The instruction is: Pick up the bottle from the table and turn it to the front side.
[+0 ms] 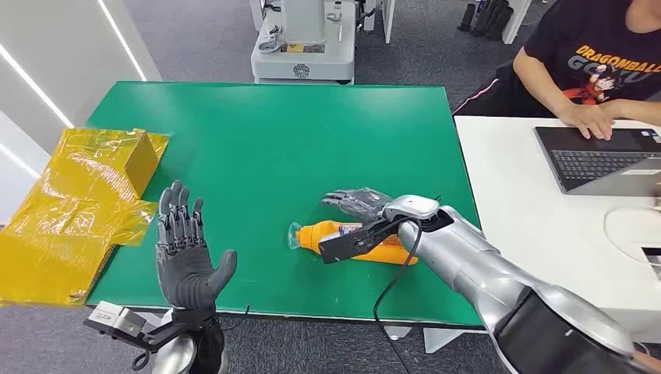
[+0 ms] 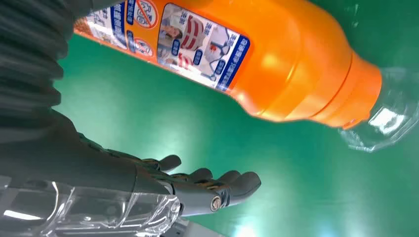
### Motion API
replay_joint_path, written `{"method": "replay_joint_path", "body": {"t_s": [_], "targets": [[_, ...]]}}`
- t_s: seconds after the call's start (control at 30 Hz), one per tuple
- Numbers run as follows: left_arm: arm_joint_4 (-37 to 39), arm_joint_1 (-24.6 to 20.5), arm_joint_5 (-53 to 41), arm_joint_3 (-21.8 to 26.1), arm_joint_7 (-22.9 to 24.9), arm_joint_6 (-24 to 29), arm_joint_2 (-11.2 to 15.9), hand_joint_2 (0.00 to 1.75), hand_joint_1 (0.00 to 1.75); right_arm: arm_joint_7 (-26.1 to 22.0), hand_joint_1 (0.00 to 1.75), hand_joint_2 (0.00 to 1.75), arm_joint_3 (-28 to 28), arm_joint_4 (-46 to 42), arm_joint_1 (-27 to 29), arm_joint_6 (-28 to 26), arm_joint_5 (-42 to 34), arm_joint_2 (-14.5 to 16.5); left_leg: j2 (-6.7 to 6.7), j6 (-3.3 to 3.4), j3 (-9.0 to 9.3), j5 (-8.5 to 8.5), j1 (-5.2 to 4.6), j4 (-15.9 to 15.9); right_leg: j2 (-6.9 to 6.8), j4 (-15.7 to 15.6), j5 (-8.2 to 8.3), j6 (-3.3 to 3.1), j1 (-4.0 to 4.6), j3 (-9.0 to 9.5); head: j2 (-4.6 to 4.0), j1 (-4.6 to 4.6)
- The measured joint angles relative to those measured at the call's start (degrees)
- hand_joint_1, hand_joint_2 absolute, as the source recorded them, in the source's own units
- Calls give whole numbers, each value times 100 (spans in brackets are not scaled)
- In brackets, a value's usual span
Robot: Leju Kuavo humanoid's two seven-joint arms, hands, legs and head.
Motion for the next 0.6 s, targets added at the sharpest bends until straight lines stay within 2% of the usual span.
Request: {"method": "replay_joint_path", "body": {"t_s": [0.23, 0.4, 0.6], "targets": [[11, 6, -10, 34, 0, -114, -15, 175, 0, 73, 0, 175, 151, 65, 42, 180, 96, -57, -1, 0, 1, 0, 0, 2, -1, -2, 0, 0, 0, -1, 1, -1], [59, 9, -51, 73, 0, -183, -37, 175, 0, 444, 0, 175, 355, 75, 101, -66, 333, -264, -5, 0, 0, 0, 0, 3, -3, -2, 1, 1, 0, 0, 1, 1], [92, 26, -87, 81, 0, -193, -39, 175, 0, 716, 0, 175, 502, 67, 167, -117, 429, -507, -4, 1, 0, 0, 0, 4, -3, -2, 1, 1, -1, -1, 1, -1]]}}
